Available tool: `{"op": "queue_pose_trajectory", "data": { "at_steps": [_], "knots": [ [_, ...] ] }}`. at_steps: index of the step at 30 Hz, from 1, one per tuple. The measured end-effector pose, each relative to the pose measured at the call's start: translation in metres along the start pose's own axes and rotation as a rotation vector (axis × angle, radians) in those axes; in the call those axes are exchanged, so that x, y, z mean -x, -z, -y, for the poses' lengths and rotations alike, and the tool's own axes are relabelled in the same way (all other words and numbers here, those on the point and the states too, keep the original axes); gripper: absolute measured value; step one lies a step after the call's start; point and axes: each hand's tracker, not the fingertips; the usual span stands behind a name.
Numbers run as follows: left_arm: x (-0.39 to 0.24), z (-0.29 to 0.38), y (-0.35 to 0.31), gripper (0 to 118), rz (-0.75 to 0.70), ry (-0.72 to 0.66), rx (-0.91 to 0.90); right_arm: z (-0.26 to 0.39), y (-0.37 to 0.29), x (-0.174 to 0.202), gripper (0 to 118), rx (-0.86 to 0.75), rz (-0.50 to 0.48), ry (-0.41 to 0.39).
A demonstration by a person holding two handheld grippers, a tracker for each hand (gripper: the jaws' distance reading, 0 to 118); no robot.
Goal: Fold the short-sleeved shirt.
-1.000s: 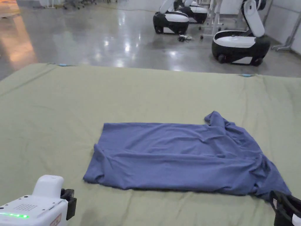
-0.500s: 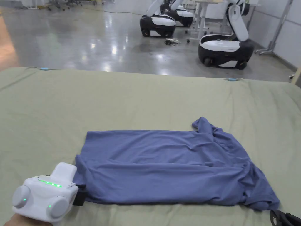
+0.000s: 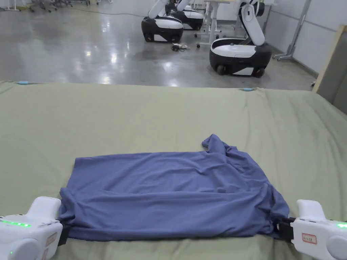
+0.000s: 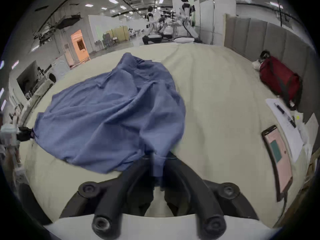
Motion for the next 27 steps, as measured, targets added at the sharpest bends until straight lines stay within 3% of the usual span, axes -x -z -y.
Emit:
{"op": "queue_pose_trajectory", "data": {
  "at_steps": [4,14,18,24,26,27],
  "knots": [
    [0.012,-0.005,-0.023,4,0.011,-0.019,-0.038,-0.012,-0.038,0.005,13,-0.047,0.016,-0.027],
    [0.032,0.02,-0.132,4,0.069,-0.056,-0.157,0.007,-0.171,0.012,13,-0.166,-0.072,-0.05],
    [0.042,0.063,-0.141,4,0.086,-0.092,-0.084,0.052,-0.173,0.009,13,-0.088,-0.072,-0.046],
    [0.046,0.105,-0.113,4,0.125,-0.161,-0.016,0.109,-0.123,0.0,13,0.043,-0.069,0.037],
    [0.045,0.107,-0.116,8,0.134,-0.12,-0.102,0.112,-0.122,-0.007,28,-0.004,-0.134,0.098],
    [0.046,0.106,-0.121,21,0.105,-0.11,-0.14,0.108,-0.125,-0.013,45,-0.063,-0.173,0.119]
  ]
}}
